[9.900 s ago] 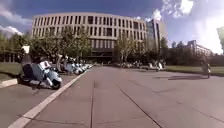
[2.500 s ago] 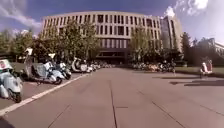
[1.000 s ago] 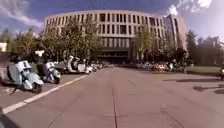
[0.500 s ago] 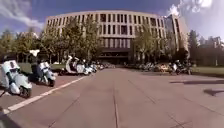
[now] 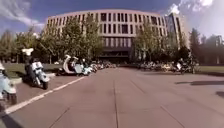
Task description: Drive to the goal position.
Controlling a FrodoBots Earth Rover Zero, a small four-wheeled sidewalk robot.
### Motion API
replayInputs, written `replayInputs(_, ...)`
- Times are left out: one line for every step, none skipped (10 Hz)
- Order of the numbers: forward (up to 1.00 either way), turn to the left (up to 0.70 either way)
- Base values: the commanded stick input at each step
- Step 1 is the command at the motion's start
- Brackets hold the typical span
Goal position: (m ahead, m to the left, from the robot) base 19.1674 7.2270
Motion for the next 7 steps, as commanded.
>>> replayInputs(0.70, 0.00)
replayInputs(0.70, 0.00)
replayInputs(0.70, 0.00)
replayInputs(0.70, 0.00)
replayInputs(0.70, 0.00)
replayInputs(0.70, 0.00)
replayInputs(0.70, 0.00)
